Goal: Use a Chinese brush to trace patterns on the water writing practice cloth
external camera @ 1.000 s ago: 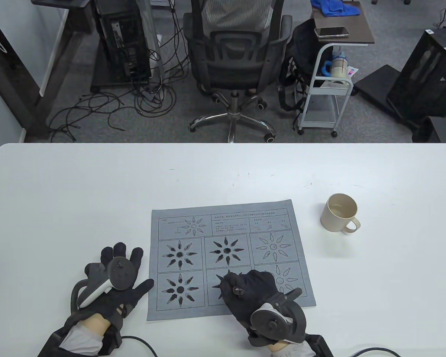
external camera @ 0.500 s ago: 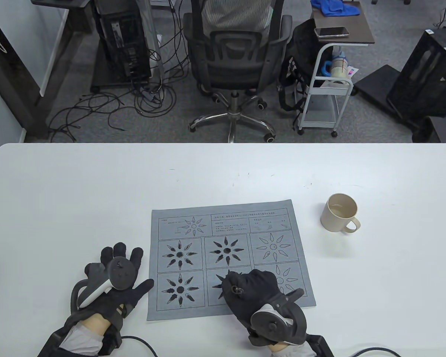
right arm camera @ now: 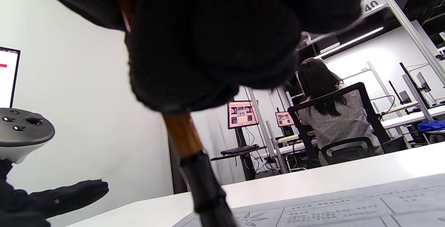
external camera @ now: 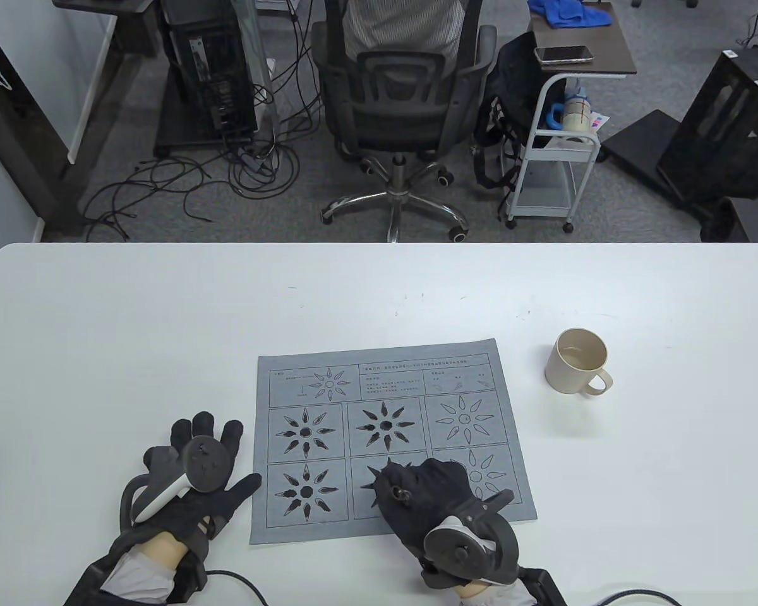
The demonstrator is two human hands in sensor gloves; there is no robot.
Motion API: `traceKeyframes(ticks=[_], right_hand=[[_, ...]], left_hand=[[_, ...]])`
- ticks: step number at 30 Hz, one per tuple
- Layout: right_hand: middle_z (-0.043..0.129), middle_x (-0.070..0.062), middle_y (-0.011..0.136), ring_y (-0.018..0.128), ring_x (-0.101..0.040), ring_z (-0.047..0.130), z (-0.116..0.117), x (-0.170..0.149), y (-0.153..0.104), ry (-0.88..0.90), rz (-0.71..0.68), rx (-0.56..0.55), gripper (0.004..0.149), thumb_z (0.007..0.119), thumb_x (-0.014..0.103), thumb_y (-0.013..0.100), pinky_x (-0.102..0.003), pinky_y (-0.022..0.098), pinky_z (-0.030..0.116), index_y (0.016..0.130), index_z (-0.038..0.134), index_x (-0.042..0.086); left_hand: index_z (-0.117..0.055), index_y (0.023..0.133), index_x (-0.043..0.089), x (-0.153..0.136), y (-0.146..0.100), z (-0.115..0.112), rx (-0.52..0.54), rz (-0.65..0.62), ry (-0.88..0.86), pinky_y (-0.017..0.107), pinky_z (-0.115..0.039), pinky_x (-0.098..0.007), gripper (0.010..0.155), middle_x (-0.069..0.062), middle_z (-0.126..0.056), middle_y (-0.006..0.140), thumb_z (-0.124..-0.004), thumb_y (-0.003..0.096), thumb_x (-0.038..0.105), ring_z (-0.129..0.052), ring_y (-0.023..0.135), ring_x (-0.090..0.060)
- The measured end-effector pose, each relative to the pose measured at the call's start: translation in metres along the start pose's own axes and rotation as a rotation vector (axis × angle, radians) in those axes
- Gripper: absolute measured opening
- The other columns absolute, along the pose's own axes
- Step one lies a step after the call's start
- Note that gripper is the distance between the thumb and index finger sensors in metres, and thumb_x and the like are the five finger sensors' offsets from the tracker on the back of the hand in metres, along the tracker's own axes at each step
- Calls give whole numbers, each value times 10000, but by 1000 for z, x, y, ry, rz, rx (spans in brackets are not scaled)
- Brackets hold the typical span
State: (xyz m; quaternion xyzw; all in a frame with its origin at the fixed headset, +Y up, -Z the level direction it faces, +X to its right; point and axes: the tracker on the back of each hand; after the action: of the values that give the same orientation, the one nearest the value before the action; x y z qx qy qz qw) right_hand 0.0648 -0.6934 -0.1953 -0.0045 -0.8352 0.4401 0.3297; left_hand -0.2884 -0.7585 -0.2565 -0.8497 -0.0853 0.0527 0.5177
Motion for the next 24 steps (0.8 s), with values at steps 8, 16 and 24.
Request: traceKeyframes(ticks=[8, 16, 24], right_hand=[[1067, -78, 369, 300, -237, 993, -2, 3, 0, 2, -22, -16, 360, 800, 401, 515, -469, 359, 804, 638, 937, 92], [1071, -76, 375, 304, -237, 997, 0, 5, -1, 22, -31, -5, 361, 801, 405, 515, -469, 363, 805, 642, 938, 96], [1071, -76, 375, 303, -237, 997, 0, 4, 0, 15, -24, 3, 361, 802, 402, 515, -469, 362, 805, 640, 940, 93]], left_hand=[[92, 1011, 435, 0, 0, 0, -1, 1, -1, 658, -11, -738, 822, -19, 231, 1053, -471, 480, 711, 208, 941, -345], [93, 1012, 434, 0, 0, 0, -1, 1, -2, 657, -11, -738, 823, -20, 232, 1053, -471, 481, 711, 209, 941, -346], [92, 1013, 433, 0, 0, 0, -1, 1, -1, 656, -12, -739, 823, -20, 230, 1054, -472, 481, 710, 209, 941, -346]])
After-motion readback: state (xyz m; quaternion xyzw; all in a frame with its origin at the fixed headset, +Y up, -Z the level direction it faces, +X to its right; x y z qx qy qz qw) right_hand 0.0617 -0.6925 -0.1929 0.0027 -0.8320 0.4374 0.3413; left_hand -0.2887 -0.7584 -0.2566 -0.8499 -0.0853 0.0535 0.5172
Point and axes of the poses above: the tracker on the back of each hand, its own x axis roughly to the thumb side, its own y axis roughly from the wrist to the fingertips, z = x × y
